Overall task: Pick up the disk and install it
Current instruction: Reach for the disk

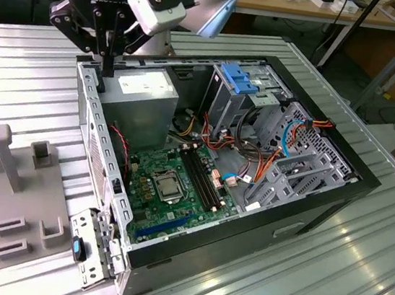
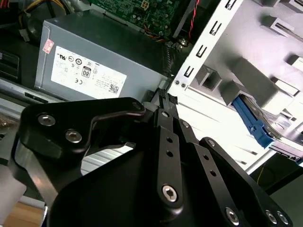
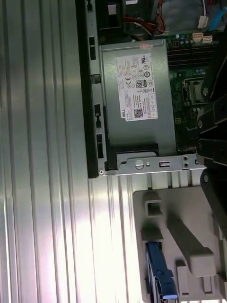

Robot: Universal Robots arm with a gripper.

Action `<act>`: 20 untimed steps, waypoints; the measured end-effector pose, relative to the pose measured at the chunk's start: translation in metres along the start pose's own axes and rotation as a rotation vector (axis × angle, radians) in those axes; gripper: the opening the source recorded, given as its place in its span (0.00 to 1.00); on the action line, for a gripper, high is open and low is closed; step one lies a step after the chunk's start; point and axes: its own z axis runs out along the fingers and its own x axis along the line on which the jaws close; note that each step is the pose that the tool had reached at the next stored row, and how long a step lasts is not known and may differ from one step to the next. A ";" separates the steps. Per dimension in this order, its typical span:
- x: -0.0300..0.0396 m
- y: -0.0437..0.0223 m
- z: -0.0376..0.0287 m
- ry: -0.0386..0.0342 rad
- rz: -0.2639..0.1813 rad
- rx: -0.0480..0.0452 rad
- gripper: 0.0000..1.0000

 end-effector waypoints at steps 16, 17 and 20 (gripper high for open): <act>0.0412 -0.0031 -0.0006 0.0001 0.000 0.0001 0.11; 0.0428 -0.0032 -0.0006 0.0001 0.000 0.0001 0.11; 0.0494 -0.0037 -0.0006 0.0001 0.000 0.0000 0.11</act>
